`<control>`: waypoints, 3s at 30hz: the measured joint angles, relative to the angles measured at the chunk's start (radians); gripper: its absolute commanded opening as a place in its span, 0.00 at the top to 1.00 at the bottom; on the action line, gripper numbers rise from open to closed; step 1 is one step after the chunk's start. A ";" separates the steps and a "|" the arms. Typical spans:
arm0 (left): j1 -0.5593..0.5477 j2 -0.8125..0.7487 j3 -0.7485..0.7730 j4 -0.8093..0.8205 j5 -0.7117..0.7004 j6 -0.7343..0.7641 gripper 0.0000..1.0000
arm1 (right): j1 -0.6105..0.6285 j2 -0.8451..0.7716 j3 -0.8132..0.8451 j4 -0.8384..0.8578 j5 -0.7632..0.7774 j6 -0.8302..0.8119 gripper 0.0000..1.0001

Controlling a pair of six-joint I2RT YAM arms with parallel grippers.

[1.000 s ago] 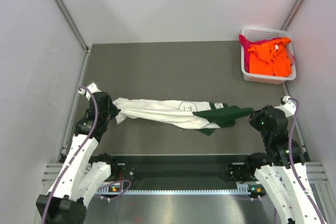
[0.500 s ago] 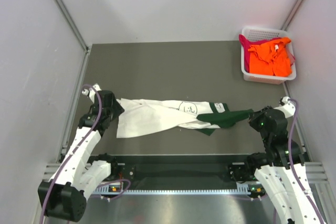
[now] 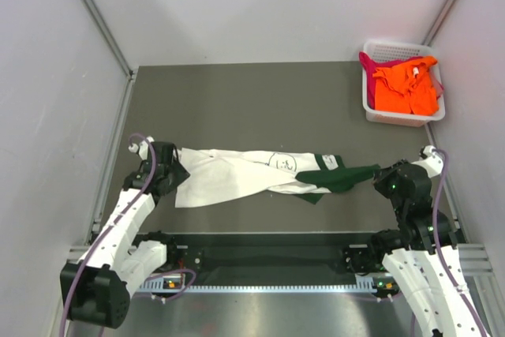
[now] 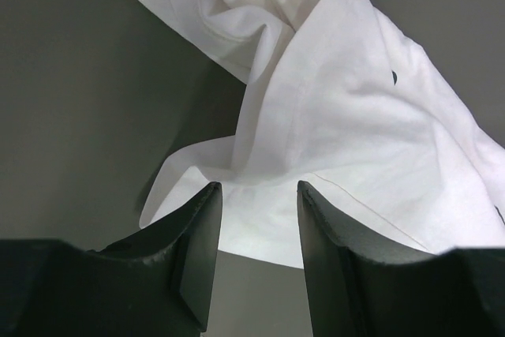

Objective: Fold and stack the t-shirts
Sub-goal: Flatten the tshirt out

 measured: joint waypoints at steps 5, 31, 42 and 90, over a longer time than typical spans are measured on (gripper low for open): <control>0.000 0.040 -0.001 0.005 0.019 -0.031 0.52 | 0.000 0.002 0.000 0.005 -0.007 0.001 1.00; 0.000 0.043 -0.134 0.150 -0.043 -0.221 0.52 | 0.000 0.002 0.000 0.006 -0.024 0.000 1.00; 0.000 0.063 -0.156 0.194 -0.070 -0.281 0.98 | 0.000 0.002 0.000 0.006 -0.028 0.000 1.00; 0.459 0.111 1.185 -0.083 0.416 -0.029 1.00 | -0.007 0.422 1.109 0.277 -0.369 -0.301 1.00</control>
